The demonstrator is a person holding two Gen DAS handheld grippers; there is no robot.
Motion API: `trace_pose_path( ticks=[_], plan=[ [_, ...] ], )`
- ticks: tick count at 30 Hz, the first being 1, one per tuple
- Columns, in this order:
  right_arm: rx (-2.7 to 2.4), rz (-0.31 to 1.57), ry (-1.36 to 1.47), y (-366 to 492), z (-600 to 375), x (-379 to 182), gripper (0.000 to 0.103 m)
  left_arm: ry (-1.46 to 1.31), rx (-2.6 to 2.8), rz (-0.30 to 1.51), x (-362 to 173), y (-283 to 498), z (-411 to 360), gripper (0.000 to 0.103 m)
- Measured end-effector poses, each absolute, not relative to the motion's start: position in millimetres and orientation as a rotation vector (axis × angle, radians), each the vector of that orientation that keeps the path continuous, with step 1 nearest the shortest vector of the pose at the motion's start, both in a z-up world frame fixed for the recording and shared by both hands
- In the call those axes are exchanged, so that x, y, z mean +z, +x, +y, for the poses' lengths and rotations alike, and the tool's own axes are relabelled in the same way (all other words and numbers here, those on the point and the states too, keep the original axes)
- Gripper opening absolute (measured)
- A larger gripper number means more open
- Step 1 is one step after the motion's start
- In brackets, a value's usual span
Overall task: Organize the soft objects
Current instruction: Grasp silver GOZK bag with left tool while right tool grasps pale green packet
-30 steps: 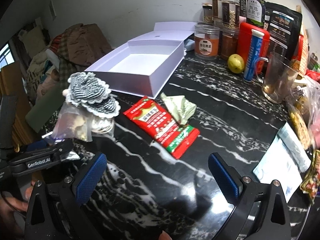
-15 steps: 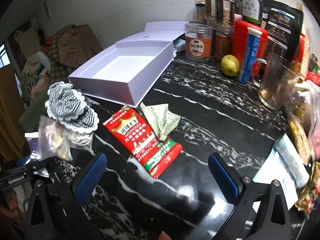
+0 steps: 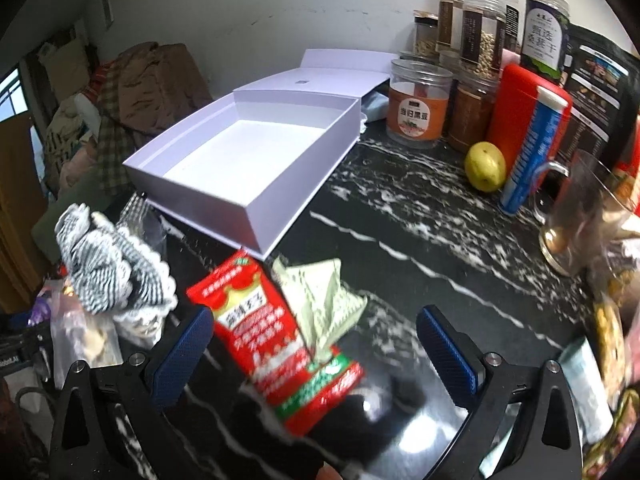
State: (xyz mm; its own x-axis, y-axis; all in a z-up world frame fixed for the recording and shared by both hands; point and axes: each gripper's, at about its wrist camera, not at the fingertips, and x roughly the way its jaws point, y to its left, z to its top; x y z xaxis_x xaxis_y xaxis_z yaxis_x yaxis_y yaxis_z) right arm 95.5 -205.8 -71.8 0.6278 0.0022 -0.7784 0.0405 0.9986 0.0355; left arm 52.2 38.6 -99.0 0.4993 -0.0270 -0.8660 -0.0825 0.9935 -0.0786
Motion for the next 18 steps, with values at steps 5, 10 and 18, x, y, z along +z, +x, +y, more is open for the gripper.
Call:
trace_pose_path(
  ticks=[5, 10, 18],
  plan=[
    [-0.006, 0.917, 0.040, 113.7, -210.0, -82.9, 0.090, -0.111, 0.082, 1.084, -112.9, 60.4, 40.6, 0.068],
    [0.030, 0.968, 0.061, 124.2, -212.2, -96.3, 0.076, -0.080, 0.093, 1.062, -114.8, 61.4, 36.8, 0.068],
    [0.059, 0.967, 0.065, 119.6, -208.5, -99.7, 0.045, -0.071, 0.086, 1.040, -112.6, 61.6, 37.0, 0.044]
  ],
)
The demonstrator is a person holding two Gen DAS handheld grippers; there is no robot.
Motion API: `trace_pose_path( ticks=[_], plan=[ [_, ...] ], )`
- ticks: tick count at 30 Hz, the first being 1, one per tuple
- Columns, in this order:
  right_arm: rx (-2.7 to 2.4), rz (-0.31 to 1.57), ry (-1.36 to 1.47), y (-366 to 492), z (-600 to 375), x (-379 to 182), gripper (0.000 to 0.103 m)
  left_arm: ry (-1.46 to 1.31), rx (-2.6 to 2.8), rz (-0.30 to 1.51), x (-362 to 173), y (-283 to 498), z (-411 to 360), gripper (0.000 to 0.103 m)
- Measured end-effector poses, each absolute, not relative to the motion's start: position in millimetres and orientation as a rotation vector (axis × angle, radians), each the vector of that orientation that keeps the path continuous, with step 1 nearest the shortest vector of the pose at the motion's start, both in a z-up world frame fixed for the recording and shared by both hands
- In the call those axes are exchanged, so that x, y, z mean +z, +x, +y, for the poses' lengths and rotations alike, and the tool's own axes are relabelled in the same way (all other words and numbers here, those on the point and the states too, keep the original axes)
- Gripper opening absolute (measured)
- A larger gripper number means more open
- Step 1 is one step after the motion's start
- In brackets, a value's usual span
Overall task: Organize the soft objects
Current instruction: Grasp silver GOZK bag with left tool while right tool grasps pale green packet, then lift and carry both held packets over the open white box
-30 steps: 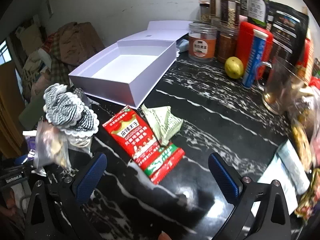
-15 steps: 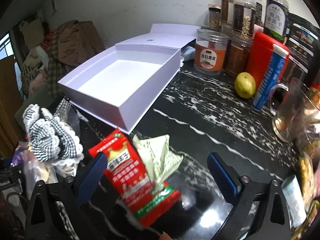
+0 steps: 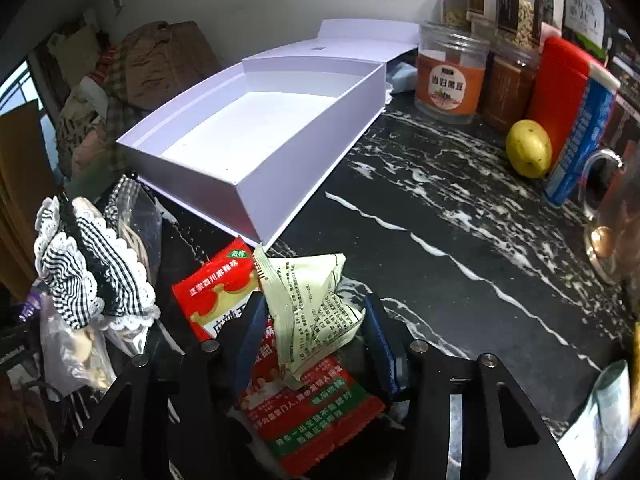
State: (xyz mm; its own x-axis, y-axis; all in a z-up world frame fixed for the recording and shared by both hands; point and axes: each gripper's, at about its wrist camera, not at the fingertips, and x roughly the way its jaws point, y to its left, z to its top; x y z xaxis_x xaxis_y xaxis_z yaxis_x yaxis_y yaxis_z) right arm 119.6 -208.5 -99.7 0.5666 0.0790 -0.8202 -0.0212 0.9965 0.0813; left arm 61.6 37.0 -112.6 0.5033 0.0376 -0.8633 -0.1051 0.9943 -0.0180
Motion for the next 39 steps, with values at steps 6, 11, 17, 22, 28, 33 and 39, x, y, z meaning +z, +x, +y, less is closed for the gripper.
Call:
trace_pose_path(
  ticks=[6, 11, 17, 22, 28, 33, 39],
  plan=[
    [0.031, 0.958, 0.055, 106.1, -205.9, -93.0, 0.042, -0.107, 0.037, 1.035, -110.9, 53.6, 36.1, 0.042],
    [0.017, 0.946, 0.093, 88.9, -207.8, -83.7, 0.042, -0.110, 0.008, 1.016, -105.1, 43.3, 32.2, 0.041],
    [0.001, 0.934, 0.145, 55.7, -204.7, -75.1, 0.042, -0.114, -0.050, 0.996, -100.0, 30.1, 26.4, 0.036],
    [0.014, 0.941, 0.176, 26.0, -197.3, -75.8, 0.042, -0.128, -0.119, 1.025, -107.1, 18.6, 16.1, 0.036],
    [0.031, 0.933, 0.209, -3.0, -194.3, -72.8, 0.042, -0.106, -0.141, 1.029, -107.3, 6.2, 8.8, 0.036],
    [0.035, 0.923, 0.217, -14.0, -195.8, -71.3, 0.042, -0.078, -0.116, 1.044, -109.3, 8.9, 3.3, 0.038],
    [0.042, 0.915, 0.245, -22.5, -197.8, -71.8, 0.042, -0.051, -0.131, 1.016, -109.0, 6.1, -2.0, 0.037]
  ],
)
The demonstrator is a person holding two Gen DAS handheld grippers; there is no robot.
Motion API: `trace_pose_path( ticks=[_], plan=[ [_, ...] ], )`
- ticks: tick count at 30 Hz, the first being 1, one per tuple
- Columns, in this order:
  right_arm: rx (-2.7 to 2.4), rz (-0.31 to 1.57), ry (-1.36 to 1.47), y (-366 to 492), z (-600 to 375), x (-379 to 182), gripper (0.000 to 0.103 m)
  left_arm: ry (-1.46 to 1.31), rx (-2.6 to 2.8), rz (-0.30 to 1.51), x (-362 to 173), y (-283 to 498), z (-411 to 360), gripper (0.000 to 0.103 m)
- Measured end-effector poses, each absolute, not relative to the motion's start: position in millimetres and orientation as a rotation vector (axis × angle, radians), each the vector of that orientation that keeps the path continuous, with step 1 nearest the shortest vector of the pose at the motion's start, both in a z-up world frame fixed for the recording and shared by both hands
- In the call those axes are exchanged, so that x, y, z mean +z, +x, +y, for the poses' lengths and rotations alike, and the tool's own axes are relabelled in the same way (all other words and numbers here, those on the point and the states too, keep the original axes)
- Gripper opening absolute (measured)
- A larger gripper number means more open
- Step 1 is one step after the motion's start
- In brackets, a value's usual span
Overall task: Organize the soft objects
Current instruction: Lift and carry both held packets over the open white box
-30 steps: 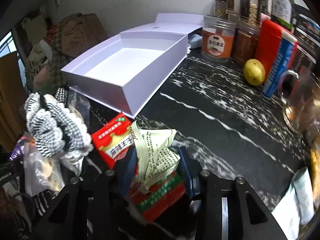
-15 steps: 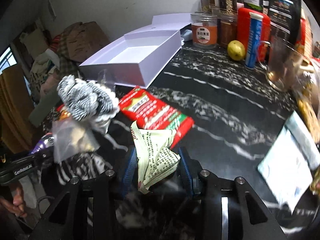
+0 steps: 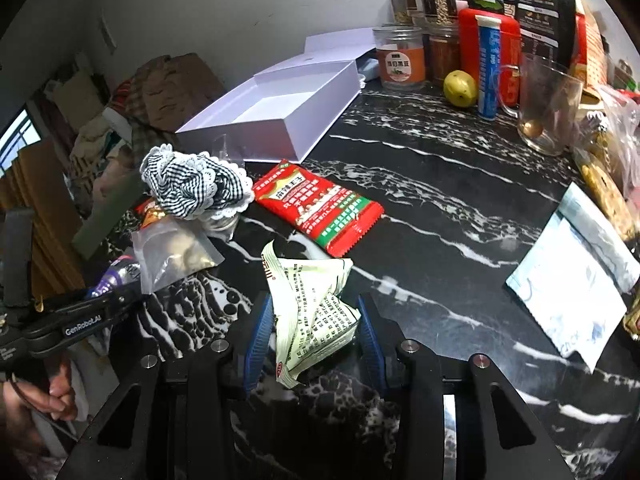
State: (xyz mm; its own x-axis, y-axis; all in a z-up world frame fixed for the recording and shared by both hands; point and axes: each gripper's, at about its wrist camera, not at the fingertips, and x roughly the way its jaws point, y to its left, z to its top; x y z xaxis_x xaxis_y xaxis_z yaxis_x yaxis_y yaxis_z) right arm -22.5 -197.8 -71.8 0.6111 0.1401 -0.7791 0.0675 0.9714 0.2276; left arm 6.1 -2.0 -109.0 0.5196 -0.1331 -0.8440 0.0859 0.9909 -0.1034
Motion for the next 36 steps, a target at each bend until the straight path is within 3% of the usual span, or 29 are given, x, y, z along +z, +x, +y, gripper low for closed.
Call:
trace_pose_path(
  ticks=[16, 36],
  plan=[
    [0.100, 0.858, 0.191, -39.4, -182.8, -50.4, 0.042, -0.066, -0.256, 0.840, -52.3, -24.9, -16.7, 0.035],
    [0.162, 0.727, 0.146, 4.2, -175.8, 10.4, 0.042, -0.065, -0.421, 0.693, 12.9, 18.0, -38.4, 0.034]
  ],
)
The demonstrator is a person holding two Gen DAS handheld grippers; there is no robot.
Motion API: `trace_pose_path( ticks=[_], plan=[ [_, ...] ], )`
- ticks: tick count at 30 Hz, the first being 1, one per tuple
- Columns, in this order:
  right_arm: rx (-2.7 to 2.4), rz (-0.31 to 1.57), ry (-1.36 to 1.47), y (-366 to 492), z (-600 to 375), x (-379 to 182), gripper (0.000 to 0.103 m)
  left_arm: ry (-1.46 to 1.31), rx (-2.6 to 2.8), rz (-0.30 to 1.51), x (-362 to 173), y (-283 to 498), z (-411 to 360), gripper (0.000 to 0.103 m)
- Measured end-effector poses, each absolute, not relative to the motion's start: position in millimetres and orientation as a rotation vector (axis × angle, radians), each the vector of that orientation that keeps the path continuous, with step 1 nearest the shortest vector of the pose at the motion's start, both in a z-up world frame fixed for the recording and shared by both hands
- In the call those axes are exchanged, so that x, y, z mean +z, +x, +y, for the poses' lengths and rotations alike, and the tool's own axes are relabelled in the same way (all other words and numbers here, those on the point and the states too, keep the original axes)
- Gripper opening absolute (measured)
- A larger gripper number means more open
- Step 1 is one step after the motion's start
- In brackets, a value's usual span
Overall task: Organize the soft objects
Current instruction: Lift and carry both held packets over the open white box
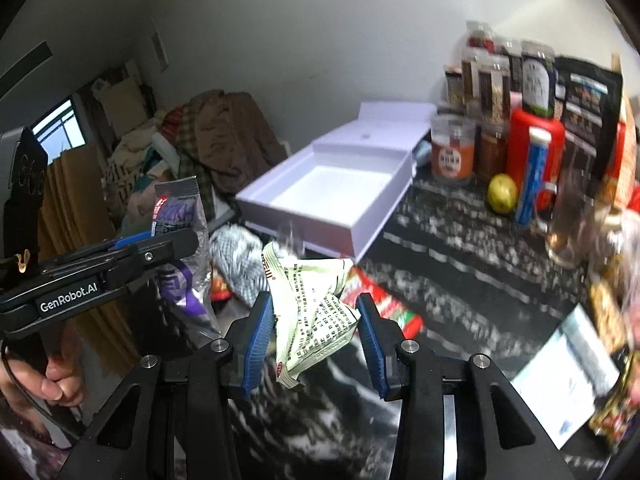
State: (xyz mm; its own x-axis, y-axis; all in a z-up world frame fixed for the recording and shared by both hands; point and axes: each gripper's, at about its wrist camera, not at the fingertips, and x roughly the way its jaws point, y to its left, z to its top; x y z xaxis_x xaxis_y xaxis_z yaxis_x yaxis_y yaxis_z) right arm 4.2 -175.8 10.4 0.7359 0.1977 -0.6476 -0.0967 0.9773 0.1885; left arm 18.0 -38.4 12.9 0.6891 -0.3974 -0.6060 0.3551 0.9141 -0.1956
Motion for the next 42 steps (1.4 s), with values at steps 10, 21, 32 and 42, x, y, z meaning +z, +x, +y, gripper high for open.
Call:
trace_pose_path(
  ticks=[10, 21, 32, 42],
  plan=[
    [0.152, 0.660, 0.082, 46.7, -182.8, 43.9, 0.042, -0.049, -0.452, 0.574, 48.2, 54.8, -46.2, 0.034],
    [0.152, 0.595, 0.012, 103.0, -182.9, 66.3, 0.042, -0.033, -0.436, 0.500, 64.4, 104.7, -43.3, 0.034],
    [0.137, 0.582, -0.006, 165.8, -187.4, 59.5, 0.042, -0.055, -0.395, 0.509, 52.7, 181.0, -44.2, 0.034],
    [0.134, 0.614, -0.038, 222.7, -188.0, 33.9, 0.042, -0.013, -0.350, 0.550, 28.1, 238.1, -51.5, 0.034]
  ],
)
